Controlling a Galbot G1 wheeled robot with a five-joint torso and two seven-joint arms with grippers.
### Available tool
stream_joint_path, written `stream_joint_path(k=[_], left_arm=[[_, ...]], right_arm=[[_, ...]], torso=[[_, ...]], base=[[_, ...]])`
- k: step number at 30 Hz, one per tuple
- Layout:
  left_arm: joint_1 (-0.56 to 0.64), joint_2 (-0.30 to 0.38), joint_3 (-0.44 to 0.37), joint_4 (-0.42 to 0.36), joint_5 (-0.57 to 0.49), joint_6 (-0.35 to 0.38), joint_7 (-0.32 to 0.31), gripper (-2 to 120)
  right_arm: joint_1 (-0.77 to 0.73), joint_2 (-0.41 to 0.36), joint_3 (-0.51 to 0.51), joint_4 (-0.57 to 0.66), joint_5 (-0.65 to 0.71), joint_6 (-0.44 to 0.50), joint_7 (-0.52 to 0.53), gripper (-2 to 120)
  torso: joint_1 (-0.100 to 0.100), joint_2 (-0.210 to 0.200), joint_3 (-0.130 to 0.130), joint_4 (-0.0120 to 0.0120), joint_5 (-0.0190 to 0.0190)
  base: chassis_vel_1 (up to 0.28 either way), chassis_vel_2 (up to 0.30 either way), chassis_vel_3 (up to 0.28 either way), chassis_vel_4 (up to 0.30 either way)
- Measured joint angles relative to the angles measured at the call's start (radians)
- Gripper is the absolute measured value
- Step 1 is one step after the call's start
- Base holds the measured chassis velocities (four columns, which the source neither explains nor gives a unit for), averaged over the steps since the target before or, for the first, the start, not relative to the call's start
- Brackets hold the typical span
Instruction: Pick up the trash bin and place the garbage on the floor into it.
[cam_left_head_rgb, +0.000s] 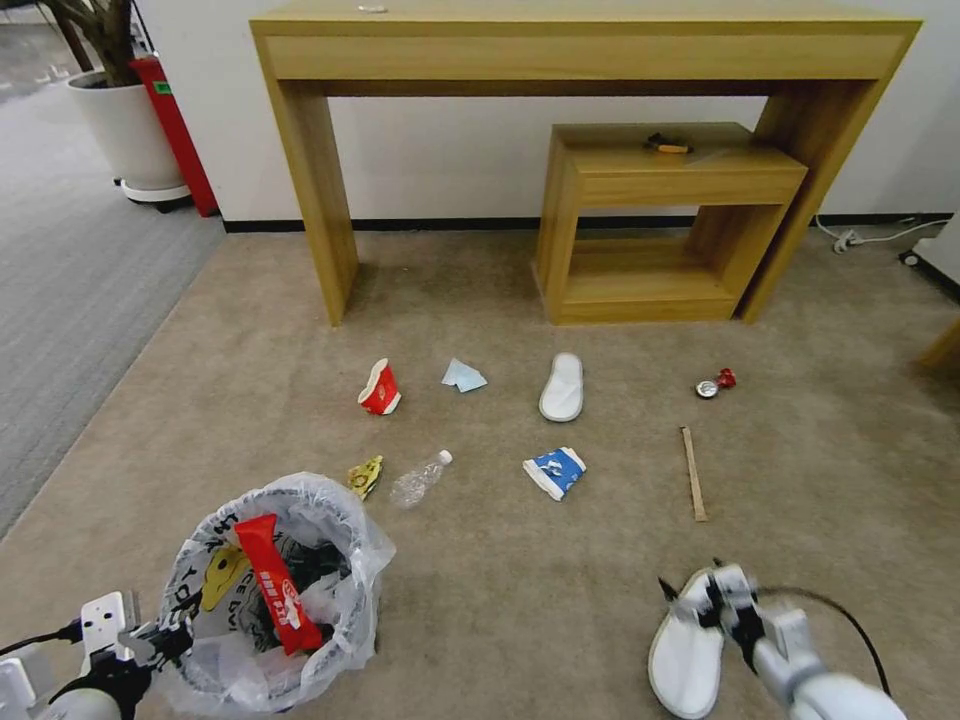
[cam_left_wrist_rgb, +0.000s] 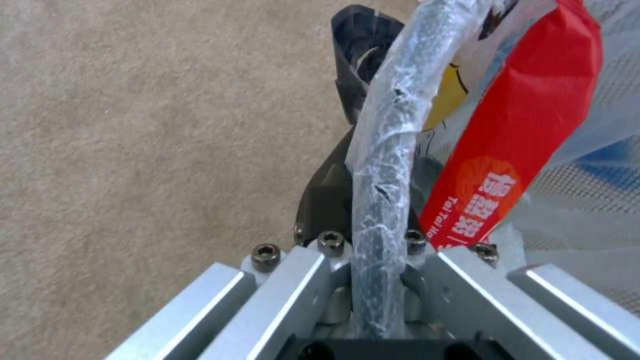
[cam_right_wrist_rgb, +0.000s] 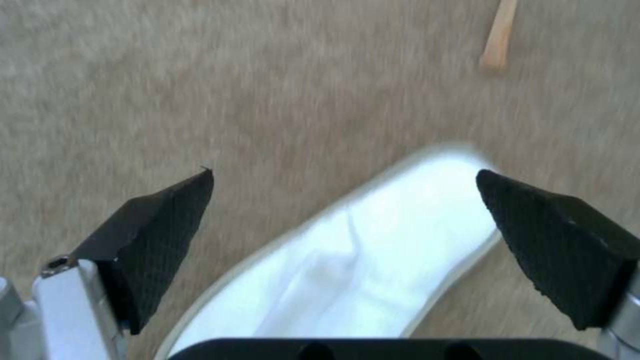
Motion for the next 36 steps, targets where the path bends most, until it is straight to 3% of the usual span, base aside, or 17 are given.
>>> stream_joint_path(k=[3,11,23,36], left_arm=[[0.002,-0.002,0.003,0.0,0.008,0.0,0.0,0],[0.01,-0.007,0.002,-0.014,0.011,0.0,-0.001,0],[0.012,-0.009,0.004,-0.016,0.021,0.0,-0.001,0],[0.009,-0.004,0.007,-0.018,0.023,0.0,0.006,0]], right_arm=[[0.01,0.02,-0.014,-0.04,0.034,-0.006,0.01,100],[0.039,0.044,-0.041,-0.121,0.098,-0.027,0.08,100],[0.116,0.09,-0.079,-0.232,0.09,0.024,0.069,58],[0.131,0.114,-0.076,-0.24,0.07,0.041,0.089,13]], torso=[[0.0,0.0,0.0,0.0003,0.0015],[0.0,0.0,0.0,0.0002,0.0011],[0.0,0.0,0.0,0.0003,0.0012],[0.0,0.0,0.0,0.0002,0.0011]], base=[[0.093,0.086,-0.088,-0.061],[0.01,0.012,-0.006,-0.005],[0.0,0.0,0.0,0.0],[0.0,0.0,0.0,0.0]])
